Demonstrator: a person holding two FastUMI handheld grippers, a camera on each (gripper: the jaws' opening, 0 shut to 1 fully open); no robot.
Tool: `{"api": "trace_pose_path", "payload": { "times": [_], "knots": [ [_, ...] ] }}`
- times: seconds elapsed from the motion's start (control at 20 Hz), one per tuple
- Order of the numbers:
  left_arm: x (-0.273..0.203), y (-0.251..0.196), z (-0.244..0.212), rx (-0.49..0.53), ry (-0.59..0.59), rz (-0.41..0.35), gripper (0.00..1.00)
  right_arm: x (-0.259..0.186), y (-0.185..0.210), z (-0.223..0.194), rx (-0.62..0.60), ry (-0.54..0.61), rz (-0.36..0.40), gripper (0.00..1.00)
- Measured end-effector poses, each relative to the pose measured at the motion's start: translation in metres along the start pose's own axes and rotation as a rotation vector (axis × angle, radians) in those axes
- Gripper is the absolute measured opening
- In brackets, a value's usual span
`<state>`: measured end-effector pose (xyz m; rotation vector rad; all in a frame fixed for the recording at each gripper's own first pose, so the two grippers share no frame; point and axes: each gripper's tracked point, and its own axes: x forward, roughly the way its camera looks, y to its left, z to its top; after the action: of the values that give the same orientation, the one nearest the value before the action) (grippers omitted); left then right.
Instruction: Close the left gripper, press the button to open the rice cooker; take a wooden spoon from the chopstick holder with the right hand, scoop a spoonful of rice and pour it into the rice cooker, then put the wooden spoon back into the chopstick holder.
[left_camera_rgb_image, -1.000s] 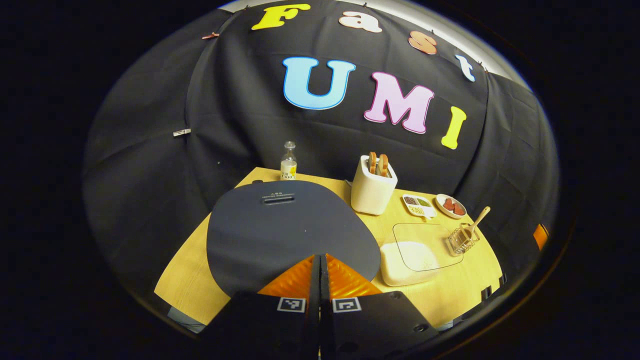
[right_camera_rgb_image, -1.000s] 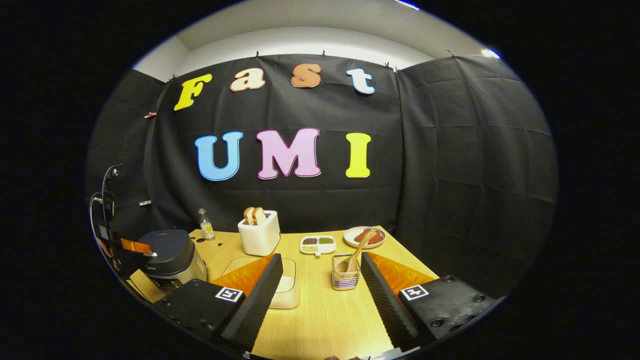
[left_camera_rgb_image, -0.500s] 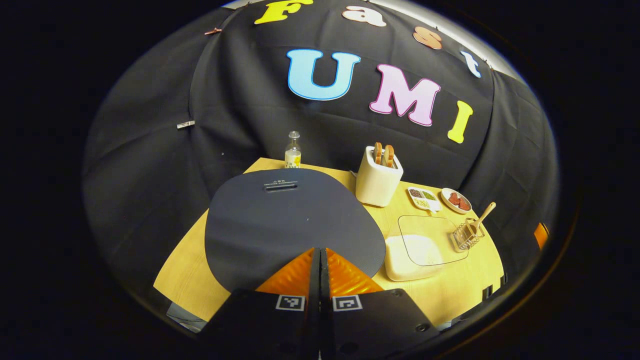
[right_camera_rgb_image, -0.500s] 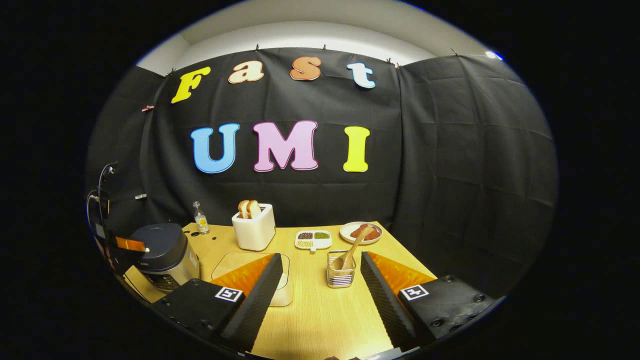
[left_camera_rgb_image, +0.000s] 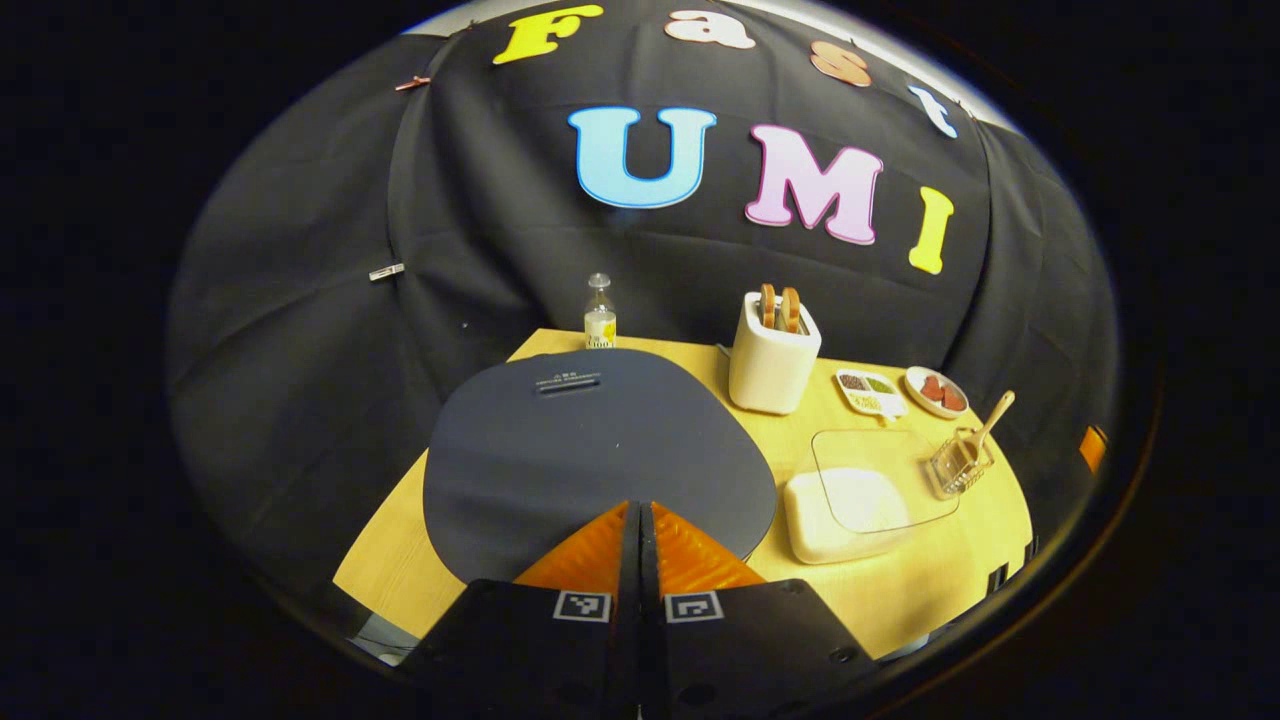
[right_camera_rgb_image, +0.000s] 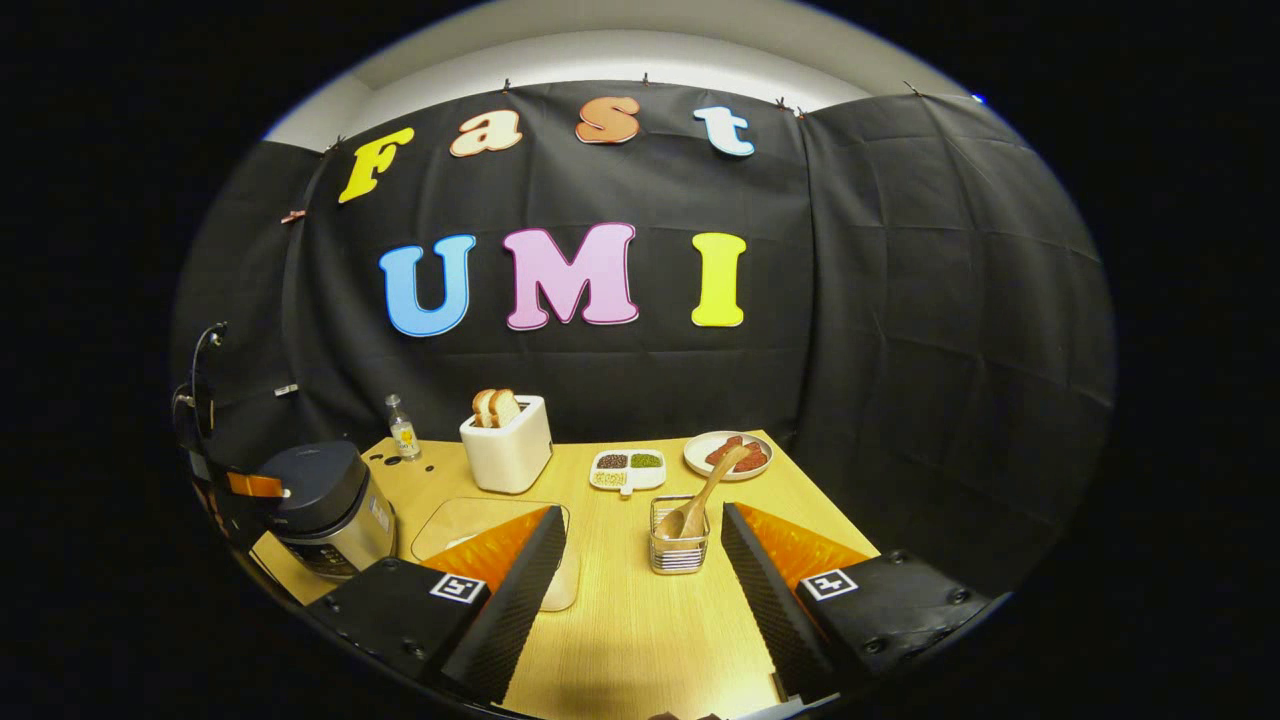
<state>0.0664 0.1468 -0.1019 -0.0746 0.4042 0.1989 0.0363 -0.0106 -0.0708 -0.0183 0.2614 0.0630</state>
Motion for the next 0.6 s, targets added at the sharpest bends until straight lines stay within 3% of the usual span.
{"api": "trace_pose_path", "payload": {
  "times": [0.25,0.4,0.6],
  "knots": [
    [-0.051,-0.001,0.1,-0.072,-0.308,0.186,0.06,0.036,-0.017,0.019,0.043,-0.021,0.0,0.98],
    [-0.058,-0.03,0.11,-0.077,-0.349,0.168,0.06,0.058,-0.025,0.024,0.054,-0.026,0.008,0.98],
    [-0.05,-0.056,0.085,-0.101,-0.278,0.136,0.07,0.09,-0.043,0.02,0.077,-0.012,0.001,0.97]
  ]
}}
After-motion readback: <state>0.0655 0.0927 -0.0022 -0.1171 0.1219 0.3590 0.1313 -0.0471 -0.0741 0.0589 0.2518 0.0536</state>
